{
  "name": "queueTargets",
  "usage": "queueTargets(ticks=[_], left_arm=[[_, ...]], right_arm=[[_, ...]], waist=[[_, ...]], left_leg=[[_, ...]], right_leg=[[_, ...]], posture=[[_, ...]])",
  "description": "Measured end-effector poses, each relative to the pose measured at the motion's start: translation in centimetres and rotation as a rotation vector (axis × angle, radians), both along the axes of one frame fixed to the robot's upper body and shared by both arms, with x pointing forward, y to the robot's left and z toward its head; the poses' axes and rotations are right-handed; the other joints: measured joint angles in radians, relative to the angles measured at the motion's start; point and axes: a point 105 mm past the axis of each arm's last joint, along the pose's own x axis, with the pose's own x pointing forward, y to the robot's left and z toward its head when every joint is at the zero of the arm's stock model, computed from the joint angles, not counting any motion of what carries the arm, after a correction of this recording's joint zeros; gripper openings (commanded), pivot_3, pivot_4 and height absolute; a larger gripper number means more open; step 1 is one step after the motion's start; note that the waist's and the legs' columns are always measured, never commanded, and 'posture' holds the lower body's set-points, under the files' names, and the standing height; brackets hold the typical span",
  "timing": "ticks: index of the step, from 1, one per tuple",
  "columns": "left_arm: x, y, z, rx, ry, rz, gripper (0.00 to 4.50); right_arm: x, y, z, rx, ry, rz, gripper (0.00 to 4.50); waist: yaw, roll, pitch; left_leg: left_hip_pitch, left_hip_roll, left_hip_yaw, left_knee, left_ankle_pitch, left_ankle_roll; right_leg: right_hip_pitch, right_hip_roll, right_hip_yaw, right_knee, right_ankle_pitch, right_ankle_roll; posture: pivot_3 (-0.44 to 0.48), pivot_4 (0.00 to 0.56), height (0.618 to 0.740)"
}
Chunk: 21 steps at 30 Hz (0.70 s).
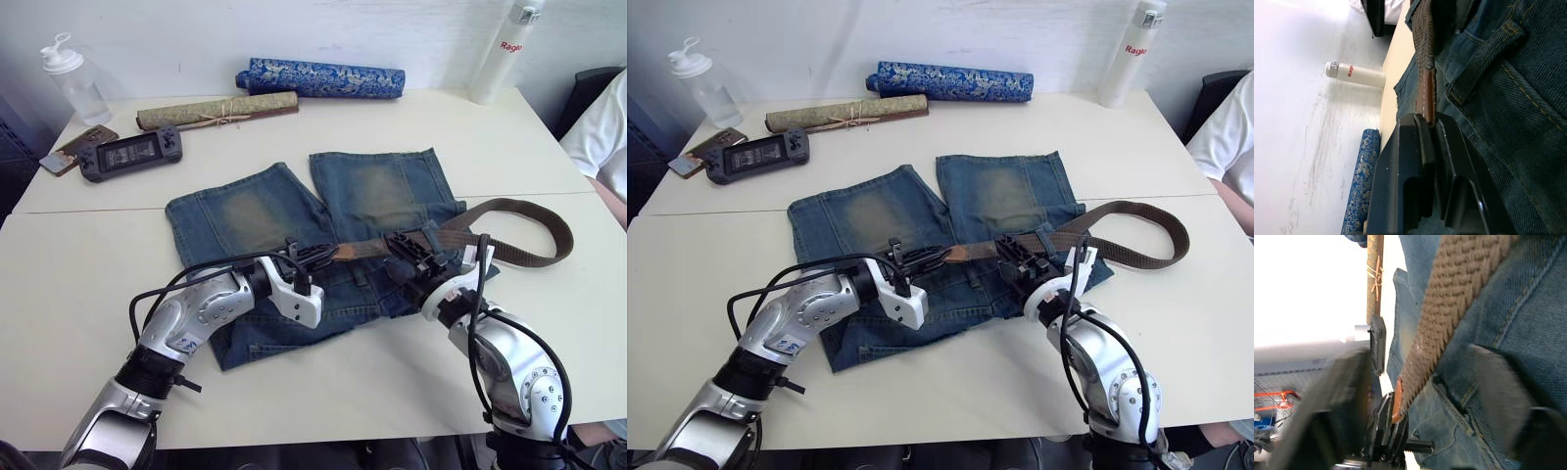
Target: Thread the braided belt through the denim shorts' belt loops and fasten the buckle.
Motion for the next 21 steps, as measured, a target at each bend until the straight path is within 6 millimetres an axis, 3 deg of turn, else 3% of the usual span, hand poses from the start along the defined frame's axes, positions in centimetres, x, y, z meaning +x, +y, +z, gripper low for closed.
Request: queueTargets(ticks=[4, 11, 16, 18, 21], left_arm=[[-0.1, 0.0, 0.0, 0.001, -0.002, -0.004, 0.0], [0.0, 0.0, 0.1, 0.004, -0.005, -0.006, 0.0], [-0.3, -0.3, 0.4, -0.044, 0.062, -0.045, 1.67], [-0.8, -0.2, 0.3, -0.105, 0.172, -0.064, 2.34], [-2.0, 0.3, -0.4, -0.176, 0.341, -0.095, 2.34]], right_arm=[[0.2, -0.1, 0.1, 0.012, -0.004, -0.015, 0.01], [0.4, 0.0, 0.2, 0.037, -0.006, -0.032, 0.01], [0.5, 0.0, 0.3, 0.038, -0.023, -0.042, 0.0], [0.7, 0.0, 0.4, 0.045, -0.032, -0.04, 0.0], [0.8, -0.6, 0.8, 0.038, -0.05, -0.046, 0.0]], waist=[[0.0, 0.0, 0.0], [0.0, 0.0, 0.0], [-0.001, 0.0, 0.0], [-0.003, 0.0, 0.0], [-0.013, 0.0, 0.0]], left_leg=[[0.0, 0.0, 0.0, 0.0, 0.0, 0.0], [0.0, 0.0, 0.0, 0.0, 0.0, 0.0], [-0.001, 0.0, 0.0, 0.0, 0.0, 0.0], [-0.001, 0.0, 0.0, 0.0, 0.0, 0.0], [-0.002, 0.0, 0.0, 0.001, 0.0, 0.0]], right_leg=[[0.0, 0.0, 0.0, 0.0, 0.0, 0.0], [-0.001, 0.0, 0.0, 0.001, 0.0, 0.0], [-0.001, 0.0, 0.0, 0.001, 0.0, -0.001], [-0.001, 0.0, 0.0, 0.001, 0.0, -0.001], [-0.003, 0.0, 0.001, 0.002, -0.001, -0.003]], posture=[[0.0, 0.15, 0.645], [0.0, 0.15, 0.645], [0.0, 0.15, 0.645], [0.0, 0.15, 0.645], [0.0, 0.15, 0.645]])
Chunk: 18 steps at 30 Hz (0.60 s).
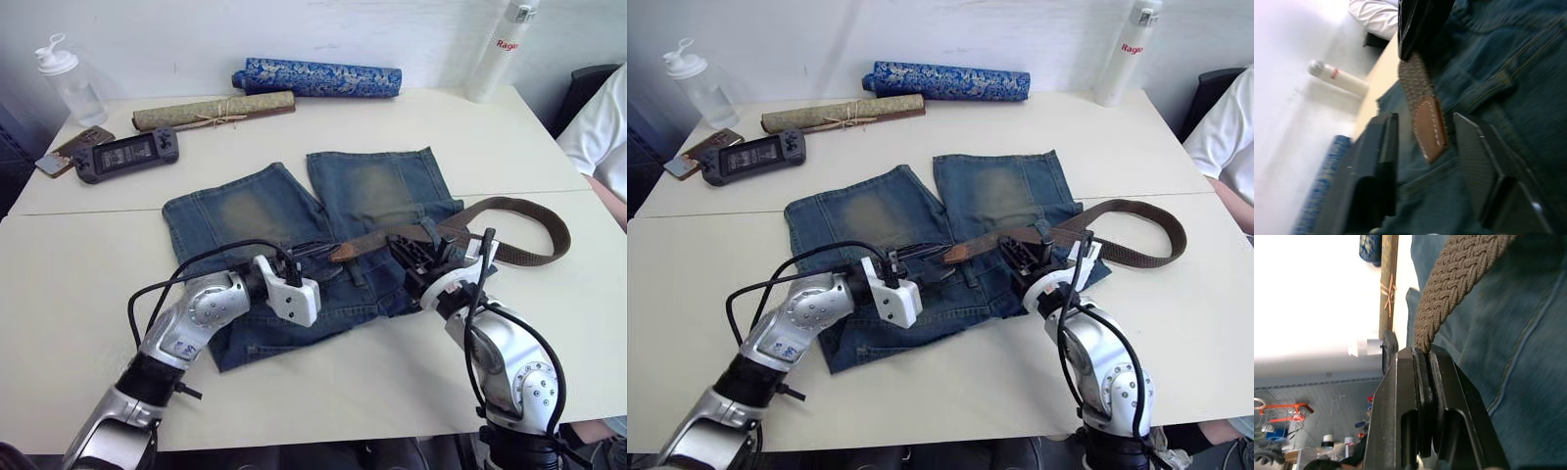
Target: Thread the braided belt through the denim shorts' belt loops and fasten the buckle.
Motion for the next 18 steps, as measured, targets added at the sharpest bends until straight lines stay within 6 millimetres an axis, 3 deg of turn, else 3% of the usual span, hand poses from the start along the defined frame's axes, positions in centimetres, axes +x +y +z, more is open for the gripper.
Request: queueTargets(ticks=[3, 5, 8, 18], left_arm=[[-2.7, 1.1, -0.2, -0.107, 0.212, -0.079, 2.34], [-4.0, 2.9, -0.3, -0.145, 0.376, -0.073, 2.34], [-5.0, 4.5, -1.7, -0.143, 0.545, -0.035, 2.34], [-5.0, 4.7, -0.8, -0.196, 0.584, 0.002, 2.34]], right_arm=[[0.3, -1.7, 0.9, -0.008, -0.042, -0.032, 0.0], [0.4, -2.6, 1.7, -0.072, -0.101, -0.01, 0.0], [0.7, -4.3, 1.9, -0.151, -0.142, 0.012, 0.0], [0.5, -4.1, 0.8, -0.288, -0.162, 0.162, 0.0]], waist=[[-0.01, 0.001, 0.0], [-0.01, 0.001, 0.0], [-0.004, 0.001, 0.0], [-0.008, 0.001, 0.0]], left_leg=[[-0.002, 0.0, -0.001, 0.001, 0.0, 0.0], [-0.002, 0.0, -0.001, 0.001, 0.0, 0.0], [-0.002, 0.0, -0.001, 0.002, 0.0, 0.0], [-0.002, 0.0, -0.001, 0.002, 0.0, 0.001]], right_leg=[[-0.003, 0.0, 0.0, 0.004, -0.001, -0.002], [-0.004, 0.0, 0.0, 0.006, -0.002, -0.003], [-0.003, 0.0, 0.0, 0.006, -0.002, -0.004], [-0.003, 0.0, 0.0, 0.006, -0.002, -0.003]], posture=[[0.0, 0.15, 0.645], [0.0, 0.15, 0.645], [0.0, 0.15, 0.645], [0.0, 0.15, 0.645]])
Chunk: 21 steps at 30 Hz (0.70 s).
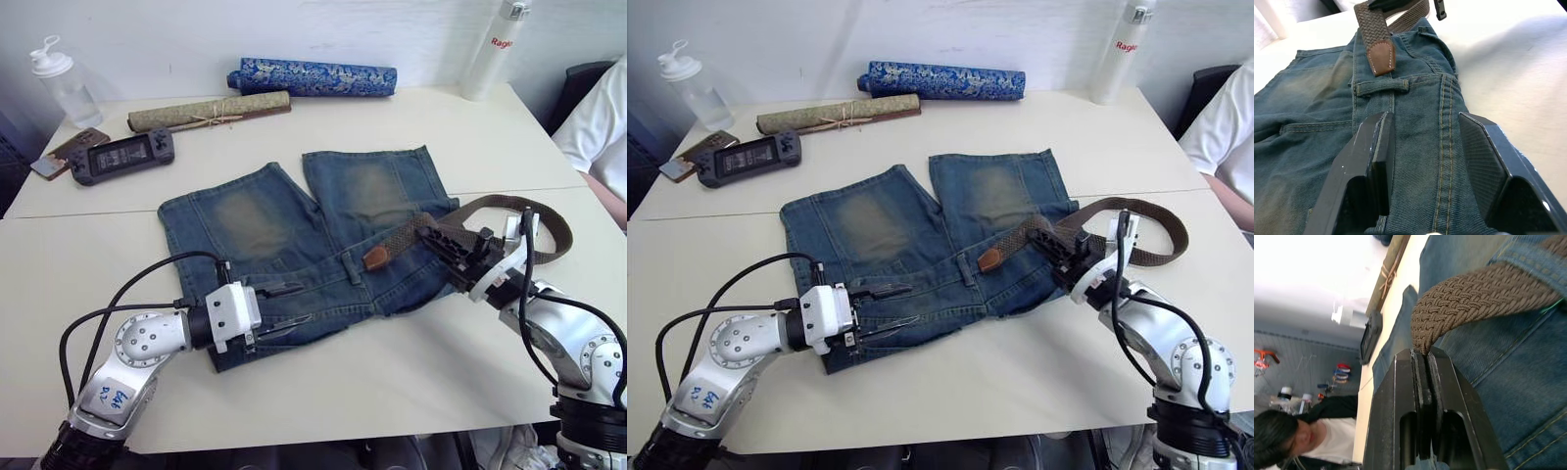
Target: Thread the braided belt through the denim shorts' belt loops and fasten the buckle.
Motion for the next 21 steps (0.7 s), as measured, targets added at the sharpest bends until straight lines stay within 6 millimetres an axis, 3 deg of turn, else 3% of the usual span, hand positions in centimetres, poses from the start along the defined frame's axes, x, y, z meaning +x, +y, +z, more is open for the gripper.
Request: queueTargets(ticks=[9, 21], left_arm=[[-0.4, 0.2, -0.5, 0.004, 0.011, -0.008, 2.34], [0.0, 0.4, -1.1, 0.016, 0.007, 0.001, 2.34]], right_arm=[[0.4, 0.8, -1.2, -0.089, -0.019, -0.01, 0.0], [-0.1, 2.7, -3.5, -0.039, 0.077, 0.022, 0.0]], waist=[[0.0, 0.0, 0.0], [0.0, 0.0, 0.0]], left_leg=[[0.0, 0.0, 0.0, 0.0, 0.0, 0.0], [0.0, 0.0, 0.0, 0.0, 0.0, 0.0]], right_leg=[[0.0, 0.0, 0.0, 0.0, 0.0, 0.0], [0.0, 0.0, 0.0, 0.0, 0.0, 0.0]], posture=[[0.0, 0.15, 0.645], [0.0, 0.15, 0.645]])
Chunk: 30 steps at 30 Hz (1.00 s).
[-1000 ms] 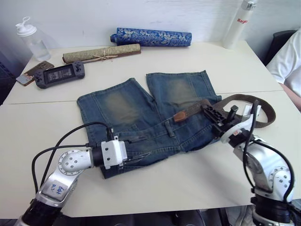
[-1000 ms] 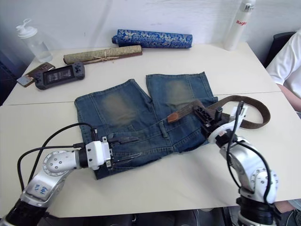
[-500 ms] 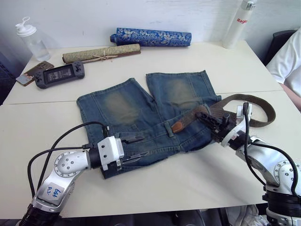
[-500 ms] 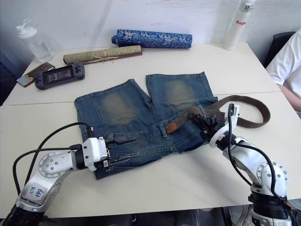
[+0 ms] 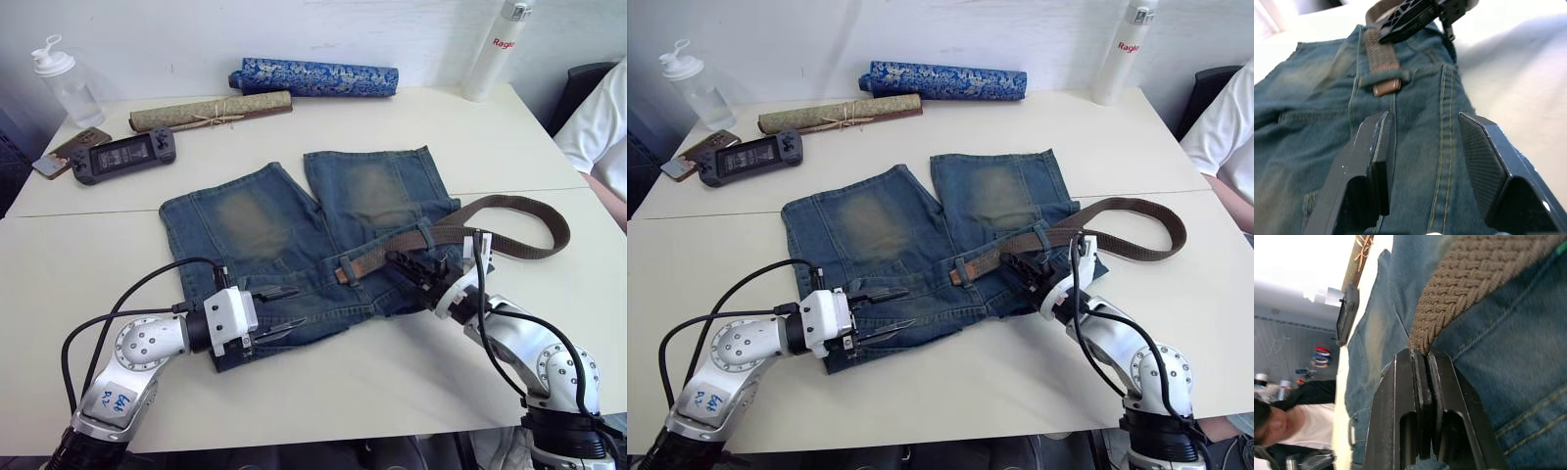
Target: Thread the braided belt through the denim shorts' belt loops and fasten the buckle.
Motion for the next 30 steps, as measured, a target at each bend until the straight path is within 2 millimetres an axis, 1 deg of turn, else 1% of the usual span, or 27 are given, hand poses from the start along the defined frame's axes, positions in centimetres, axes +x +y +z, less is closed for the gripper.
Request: queueTargets(ticks=[2, 7, 9, 10, 12, 14, 17, 20, 26, 30], left_arm=[[0.1, -0.1, 0.2, -0.001, -0.012, -0.003, 2.34], [0.6, -0.5, 1.0, -0.019, -0.078, 0.009, 2.34], [1.0, -0.6, 0.9, 0.032, -0.155, 0.007, 2.34], [1.1, -0.7, 1.0, 0.069, -0.231, 0.005, 2.34], [1.4, -0.8, 1.0, 0.117, -0.339, 0.013, 2.34], [1.6, -0.9, 0.6, 0.188, -0.447, 0.003, 2.34], [2.0, -0.9, 0.1, 0.252, -0.558, 0.001, 2.34], [2.5, -1.1, 0.4, 0.302, -0.657, -0.013, 2.34], [4.4, -1.1, 0.5, 0.377, -0.752, 0.012, 2.34], [4.5, -1.7, 0.0, 0.395, -0.765, -0.01, 2.34]], right_arm=[[-0.1, 0.1, -0.2, 0.001, 0.011, 0.014, 0.0], [-0.3, 1.9, -0.9, 0.035, 0.049, 0.075, 0.0], [-0.4, 3.0, -1.2, 0.054, 0.064, 0.102, 0.0], [-0.6, 3.7, -1.3, 0.07, 0.078, 0.118, 0.0], [-0.7, 4.5, -1.6, 0.082, 0.095, 0.139, 0.0], [-0.8, 4.7, -1.6, 0.086, 0.103, 0.143, 0.0], [-0.9, 4.8, -1.7, 0.112, 0.12, 0.148, 0.0], [-0.9, 4.7, -1.7, 0.127, 0.129, 0.145, 0.0], [-0.9, 4.6, -1.7, 0.138, 0.134, 0.145, 0.0], [-0.9, 4.6, -1.6, 0.14, 0.134, 0.146, 0.0]], waist=[[0.0, 0.0, 0.0], [-0.001, 0.0, 0.0], [-0.001, 0.0, 0.0], [-0.001, 0.0, 0.0], [-0.001, 0.0, 0.0], [-0.001, 0.0, 0.0], [-0.001, 0.0, 0.0], [-0.001, 0.0, 0.0], [-0.001, 0.0, 0.0], [-0.002, 0.0, 0.0]], left_leg=[[0.0, 0.0, 0.0, 0.0, 0.0, 0.0], [0.0, 0.0, 0.0, 0.0, 0.0, 0.0], [0.0, 0.0, 0.0, 0.0, 0.0, 0.0], [0.0, 0.0, 0.0, 0.0, 0.0, 0.0], [0.0, 0.0, 0.0, 0.0, 0.0, 0.0], [0.0, 0.0, 0.0, 0.0, 0.0, 0.0], [0.0, 0.0, 0.0, 0.0, 0.0, 0.0], [0.0, 0.0, 0.0, 0.0, 0.0, 0.0], [0.0, 0.0, 0.0, 0.0, 0.0, 0.0], [0.0, 0.0, 0.0, 0.0, 0.0, 0.0]], right_leg=[[0.0, 0.0, 0.0, 0.0, 0.0, 0.0], [0.0, 0.0, 0.0, 0.0, 0.0, 0.0], [0.0, 0.0, 0.0, 0.001, 0.0, 0.0], [-0.001, 0.0, 0.0, 0.001, 0.0, 0.0], [-0.001, 0.0, 0.0, 0.001, 0.0, 0.0], [-0.001, 0.0, 0.0, 0.001, 0.0, 0.0], [-0.001, 0.0, 0.0, 0.002, 0.0, 0.0], [-0.001, 0.0, 0.0, 0.002, 0.0, 0.0], [-0.001, 0.0, 0.0, 0.002, 0.0, 0.0], [-0.001, 0.0, 0.0, 0.002, 0.0, 0.0]], posture=[[0.0, 0.15, 0.645], [0.0, 0.15, 0.645], [0.0, 0.15, 0.645], [0.0, 0.15, 0.645], [0.0, 0.15, 0.645], [0.0, 0.15, 0.645], [0.0, 0.15, 0.645], [0.0, 0.15, 0.645], [0.0, 0.15, 0.645], [0.0, 0.15, 0.645]])
